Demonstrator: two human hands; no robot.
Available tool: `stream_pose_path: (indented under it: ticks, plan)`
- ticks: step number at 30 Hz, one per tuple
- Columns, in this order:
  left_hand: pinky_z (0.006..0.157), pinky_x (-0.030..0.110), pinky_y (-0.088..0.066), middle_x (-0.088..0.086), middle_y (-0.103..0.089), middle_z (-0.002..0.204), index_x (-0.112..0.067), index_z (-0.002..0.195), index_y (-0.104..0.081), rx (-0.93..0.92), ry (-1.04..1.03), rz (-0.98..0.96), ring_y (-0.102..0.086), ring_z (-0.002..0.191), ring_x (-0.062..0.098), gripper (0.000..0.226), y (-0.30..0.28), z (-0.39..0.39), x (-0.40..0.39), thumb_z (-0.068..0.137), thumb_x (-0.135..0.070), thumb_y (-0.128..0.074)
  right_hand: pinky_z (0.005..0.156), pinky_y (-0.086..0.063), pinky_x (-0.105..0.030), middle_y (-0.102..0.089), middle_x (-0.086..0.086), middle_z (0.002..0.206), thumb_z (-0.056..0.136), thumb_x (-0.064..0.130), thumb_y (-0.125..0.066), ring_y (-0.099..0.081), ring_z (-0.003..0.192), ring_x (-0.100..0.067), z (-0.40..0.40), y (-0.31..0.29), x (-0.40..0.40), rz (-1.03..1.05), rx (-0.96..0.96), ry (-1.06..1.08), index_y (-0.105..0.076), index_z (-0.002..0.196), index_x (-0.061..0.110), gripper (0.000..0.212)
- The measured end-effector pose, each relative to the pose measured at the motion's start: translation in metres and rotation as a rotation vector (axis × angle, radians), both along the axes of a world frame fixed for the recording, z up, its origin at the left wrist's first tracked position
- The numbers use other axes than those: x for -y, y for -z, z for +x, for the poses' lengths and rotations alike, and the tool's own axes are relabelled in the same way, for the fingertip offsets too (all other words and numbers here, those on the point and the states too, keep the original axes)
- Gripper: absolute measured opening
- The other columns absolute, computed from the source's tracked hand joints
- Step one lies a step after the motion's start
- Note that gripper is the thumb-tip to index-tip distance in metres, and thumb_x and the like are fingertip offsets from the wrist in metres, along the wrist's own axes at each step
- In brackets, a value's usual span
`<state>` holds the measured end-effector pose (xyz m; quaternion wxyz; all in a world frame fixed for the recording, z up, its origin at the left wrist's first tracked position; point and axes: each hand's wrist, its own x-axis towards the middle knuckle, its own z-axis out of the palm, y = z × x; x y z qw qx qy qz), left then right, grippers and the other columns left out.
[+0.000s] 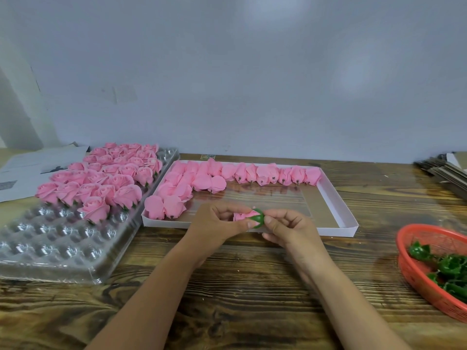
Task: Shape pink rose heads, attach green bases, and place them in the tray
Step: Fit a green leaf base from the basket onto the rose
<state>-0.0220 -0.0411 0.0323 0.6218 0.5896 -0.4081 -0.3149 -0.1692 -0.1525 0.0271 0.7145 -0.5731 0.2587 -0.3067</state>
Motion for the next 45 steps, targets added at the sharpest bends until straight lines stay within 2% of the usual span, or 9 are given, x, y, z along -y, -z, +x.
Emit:
stream_pose_path:
  ticks: [4,16,20,27,30,33,35,40,45]
  plan:
    - [0.08,0.022,-0.058,0.004,-0.08,0.099,-0.012,0.107,-0.079,0.018,0.034,0.0,-0.076,0.093,0.019,0.028,0.0,0.001,-0.002,0.081,-0.008,-0.083,0.068,-0.054,-0.02,-0.077,-0.013,0.094,0.087,0.008,-0.072,-0.068,0.084,-0.015,-0.002,0.004,0.003,-0.04,-0.029,0.014,-0.081,0.086,0.017,0.012]
    - [0.076,0.017,-0.057,-0.002,-0.08,0.097,-0.037,0.095,-0.081,0.041,0.068,0.017,-0.076,0.092,0.012,0.03,-0.001,0.001,-0.005,0.079,-0.011,-0.084,0.07,-0.057,-0.019,-0.076,-0.013,0.086,0.085,0.002,-0.072,-0.067,0.076,-0.013,-0.005,0.009,0.006,-0.041,-0.012,-0.049,-0.082,0.083,0.015,0.016]
    - [0.075,0.017,-0.057,0.0,-0.08,0.095,-0.03,0.095,-0.081,0.045,0.024,0.04,-0.076,0.09,0.013,0.025,0.0,0.002,-0.003,0.079,-0.011,-0.085,0.072,-0.055,-0.019,-0.077,0.0,0.083,0.086,0.005,-0.075,-0.069,0.076,-0.008,-0.004,0.009,0.005,-0.326,-0.141,-0.004,-0.079,0.085,0.025,0.02]
    - [0.08,0.013,-0.055,-0.01,-0.079,0.099,-0.031,0.1,-0.076,0.127,0.015,0.076,-0.074,0.095,0.006,0.025,0.005,-0.003,0.002,0.079,-0.02,-0.086,0.086,-0.042,-0.002,-0.067,0.031,0.102,0.084,0.024,-0.078,-0.059,0.103,0.011,-0.004,0.011,-0.003,-0.894,-0.325,0.006,-0.064,0.11,0.049,0.038]
    - [0.08,0.014,-0.054,-0.011,-0.078,0.103,-0.034,0.111,-0.07,0.153,0.006,0.009,-0.073,0.093,0.007,0.036,0.003,-0.005,0.003,0.081,-0.019,-0.084,0.085,-0.045,-0.006,-0.072,0.025,0.1,0.086,0.02,-0.077,-0.063,0.1,0.007,-0.003,0.011,-0.002,-0.747,-0.229,0.068,-0.066,0.109,0.042,0.034]
    - [0.083,0.02,-0.057,-0.01,-0.076,0.11,-0.032,0.123,-0.066,0.138,-0.025,-0.006,-0.073,0.095,0.011,0.05,0.002,-0.005,0.003,0.079,-0.021,-0.087,0.086,-0.056,-0.026,-0.077,0.009,0.102,0.087,0.009,-0.074,-0.072,0.096,-0.013,0.002,0.011,-0.003,-0.476,-0.048,0.023,-0.068,0.111,0.028,0.031]
    - [0.078,0.02,-0.058,-0.008,-0.077,0.108,-0.034,0.119,-0.069,0.098,-0.025,-0.008,-0.073,0.095,0.011,0.044,0.001,-0.005,0.003,0.081,-0.021,-0.085,0.081,-0.057,-0.027,-0.077,0.006,0.105,0.09,0.008,-0.07,-0.072,0.099,-0.014,0.004,0.013,-0.003,-0.4,-0.011,-0.029,-0.067,0.114,0.025,0.029]
    - [0.071,0.012,-0.054,-0.007,-0.079,0.092,-0.033,0.102,-0.076,0.076,-0.04,-0.054,-0.073,0.083,0.005,0.028,-0.001,-0.005,0.0,0.083,-0.013,-0.082,0.088,-0.056,-0.033,-0.076,0.007,0.108,0.093,0.007,-0.068,-0.07,0.102,-0.017,0.006,0.018,-0.005,-0.508,-0.055,-0.103,-0.068,0.118,0.03,0.034]
    - [0.079,0.013,-0.053,-0.025,-0.071,0.1,-0.054,0.099,-0.072,0.258,-0.161,-0.055,-0.064,0.093,-0.001,0.034,0.002,-0.005,0.005,0.08,-0.029,-0.085,0.093,-0.053,-0.036,-0.075,0.013,0.109,0.095,0.016,-0.065,-0.068,0.103,-0.01,0.006,0.02,-0.009,-0.629,-0.123,-0.13,-0.067,0.124,0.032,0.034]
